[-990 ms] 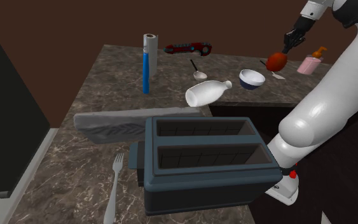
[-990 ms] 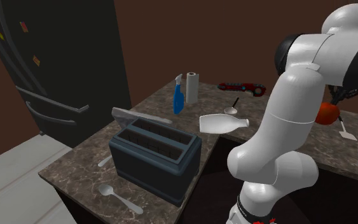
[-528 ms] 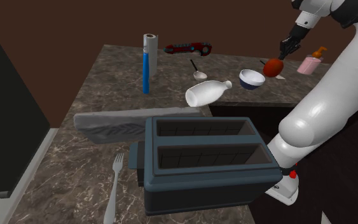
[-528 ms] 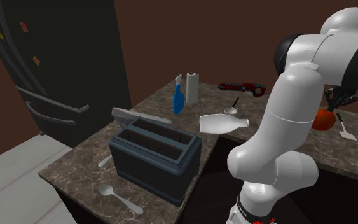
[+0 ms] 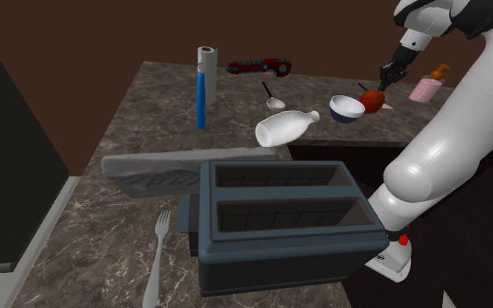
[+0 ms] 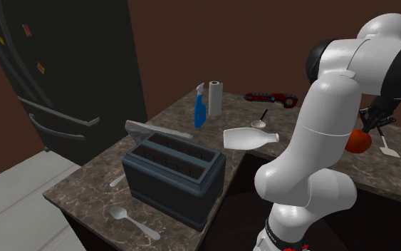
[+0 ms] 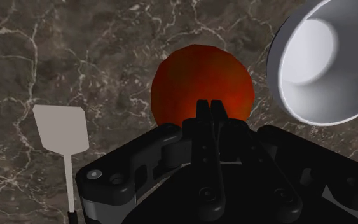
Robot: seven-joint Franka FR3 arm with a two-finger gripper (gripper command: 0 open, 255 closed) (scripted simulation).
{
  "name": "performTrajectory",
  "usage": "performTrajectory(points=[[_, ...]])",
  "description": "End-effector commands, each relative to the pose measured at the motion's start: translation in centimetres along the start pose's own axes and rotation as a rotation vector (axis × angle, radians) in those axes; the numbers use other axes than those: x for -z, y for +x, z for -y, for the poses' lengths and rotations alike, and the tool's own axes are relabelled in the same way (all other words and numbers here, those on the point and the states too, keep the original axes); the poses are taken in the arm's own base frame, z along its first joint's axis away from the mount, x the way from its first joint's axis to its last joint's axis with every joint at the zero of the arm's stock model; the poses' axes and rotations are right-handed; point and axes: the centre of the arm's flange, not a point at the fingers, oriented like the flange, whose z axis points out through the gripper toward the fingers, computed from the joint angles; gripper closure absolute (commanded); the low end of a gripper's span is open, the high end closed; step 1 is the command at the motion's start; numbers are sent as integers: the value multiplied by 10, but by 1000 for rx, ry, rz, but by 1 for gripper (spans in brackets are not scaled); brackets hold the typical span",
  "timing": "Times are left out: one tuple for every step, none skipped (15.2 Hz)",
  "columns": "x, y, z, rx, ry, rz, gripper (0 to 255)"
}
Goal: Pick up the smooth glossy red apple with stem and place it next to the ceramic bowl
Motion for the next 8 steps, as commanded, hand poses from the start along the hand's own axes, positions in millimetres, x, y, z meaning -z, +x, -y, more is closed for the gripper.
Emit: performTrajectory(points=[[-6, 1, -1, 0, 0, 0, 255], [-6, 0, -1, 0, 0, 0, 255], [-6, 0, -1, 0, 0, 0, 255], [-6, 1, -1, 0, 0, 0, 255], [-6, 1, -1, 0, 0, 0, 255], [-6, 1, -1, 0, 0, 0, 255], [-6, 1, -1, 0, 0, 0, 255], [-6, 0, -1, 0, 0, 0, 0]])
